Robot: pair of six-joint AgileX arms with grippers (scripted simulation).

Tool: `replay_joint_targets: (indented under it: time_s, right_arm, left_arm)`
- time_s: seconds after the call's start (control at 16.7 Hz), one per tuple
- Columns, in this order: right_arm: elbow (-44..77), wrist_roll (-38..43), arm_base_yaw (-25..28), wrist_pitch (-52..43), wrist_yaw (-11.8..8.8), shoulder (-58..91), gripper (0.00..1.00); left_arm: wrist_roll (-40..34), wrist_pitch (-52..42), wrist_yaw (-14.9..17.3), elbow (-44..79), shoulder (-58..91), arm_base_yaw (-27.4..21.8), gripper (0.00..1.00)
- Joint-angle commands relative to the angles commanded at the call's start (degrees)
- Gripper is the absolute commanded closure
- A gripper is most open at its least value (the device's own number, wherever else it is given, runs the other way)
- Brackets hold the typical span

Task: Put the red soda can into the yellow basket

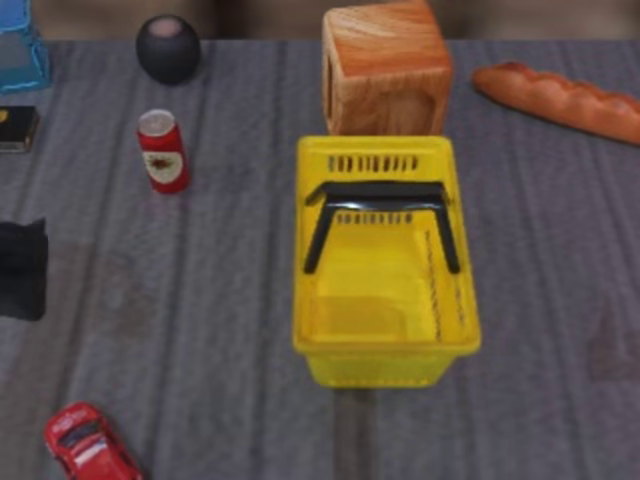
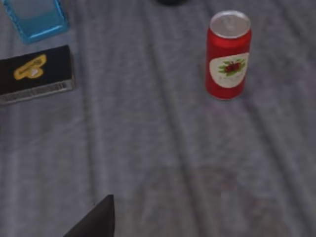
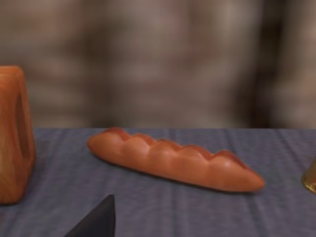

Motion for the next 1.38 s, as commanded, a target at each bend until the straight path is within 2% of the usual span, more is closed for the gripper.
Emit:
replay_joint_targets:
  time_s: [0.42, 0.9, 1.14, 1.38]
  right_arm:
    - [0.0, 0.0, 0.0, 0.0, 0.0, 0.0, 0.0]
    - [0.0, 0.0, 0.0, 0.0, 0.0, 0.0, 0.0]
    - [0.0, 0.0, 0.0, 0.0, 0.0, 0.0, 0.0]
    - [0.0, 0.0, 0.0, 0.0, 0.0, 0.0, 0.0]
  left_arm:
    - [9.9, -22.8, 1.7, 39.0, 39.5, -2.8, 0.0]
    - [20.9, -45.4, 1.1, 84.4, 82.5, -5.2, 0.0]
    - [24.9, -53.2, 0.2, 101.6, 98.2, -5.9, 0.0]
    - [27.2, -57.6, -0.6, 111.7, 107.2, -6.2, 0.0]
